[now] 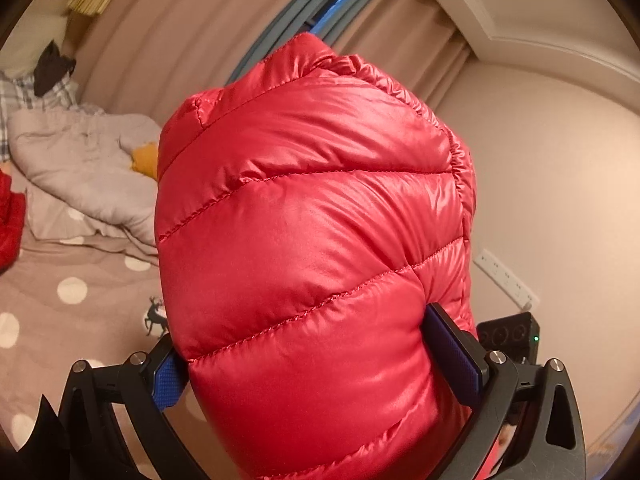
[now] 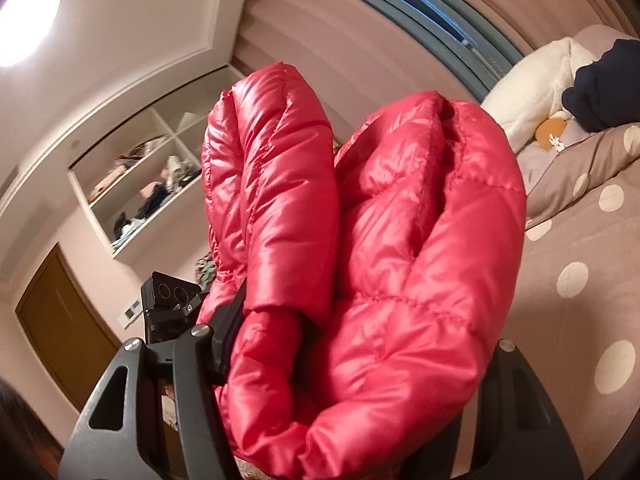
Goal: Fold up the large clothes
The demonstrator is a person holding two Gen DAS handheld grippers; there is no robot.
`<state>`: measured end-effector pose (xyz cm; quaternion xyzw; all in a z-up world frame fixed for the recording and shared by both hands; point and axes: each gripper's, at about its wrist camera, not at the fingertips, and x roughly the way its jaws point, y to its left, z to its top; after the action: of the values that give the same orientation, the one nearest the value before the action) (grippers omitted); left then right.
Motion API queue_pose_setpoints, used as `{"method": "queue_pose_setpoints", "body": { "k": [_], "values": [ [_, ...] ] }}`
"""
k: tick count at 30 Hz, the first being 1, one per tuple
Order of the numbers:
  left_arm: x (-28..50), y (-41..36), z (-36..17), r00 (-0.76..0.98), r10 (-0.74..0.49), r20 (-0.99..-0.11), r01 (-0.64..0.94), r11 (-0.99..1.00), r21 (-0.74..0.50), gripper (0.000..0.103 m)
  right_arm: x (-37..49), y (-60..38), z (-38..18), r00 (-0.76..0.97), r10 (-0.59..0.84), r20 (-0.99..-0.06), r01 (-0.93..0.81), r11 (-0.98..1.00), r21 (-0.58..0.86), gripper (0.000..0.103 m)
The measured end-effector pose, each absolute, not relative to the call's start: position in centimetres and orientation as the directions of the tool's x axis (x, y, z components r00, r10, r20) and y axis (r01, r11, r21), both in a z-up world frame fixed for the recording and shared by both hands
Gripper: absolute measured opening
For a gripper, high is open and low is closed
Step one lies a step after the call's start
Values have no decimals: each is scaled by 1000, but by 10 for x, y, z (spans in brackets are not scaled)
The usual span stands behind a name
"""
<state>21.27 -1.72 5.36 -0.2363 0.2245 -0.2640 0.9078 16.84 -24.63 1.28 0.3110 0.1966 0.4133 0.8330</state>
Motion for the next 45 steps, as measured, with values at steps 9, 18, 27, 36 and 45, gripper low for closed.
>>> {"method": "queue_pose_setpoints", "body": {
  "k": [9, 18, 27, 36, 45],
  "values": [
    [333, -30, -49, 745, -519, -419, 271, 809, -521, 101, 259, -247, -34, 673, 687, -275, -427, 664, 615, 62],
    [382, -11, -218, 639, -499, -586, 123, 818, -562, 102, 333, -275, -247, 502, 734, -457, -158, 598, 786, 59],
    [359, -13, -207, 642, -425, -639, 93, 870, -485, 103, 317, -268, -241, 584, 542, -604, -152, 804, 575, 91],
    [302, 2, -107, 865, -75, -497, -22, 982, -187, 98, 276, -278, -147, 797, 191, -572, -60, 969, 240, 94],
    [346, -8, -141, 742, -96, -664, -65, 975, -214, 43, 313, -245, -133, 697, 324, -639, -192, 944, 269, 20]
  ]
}}
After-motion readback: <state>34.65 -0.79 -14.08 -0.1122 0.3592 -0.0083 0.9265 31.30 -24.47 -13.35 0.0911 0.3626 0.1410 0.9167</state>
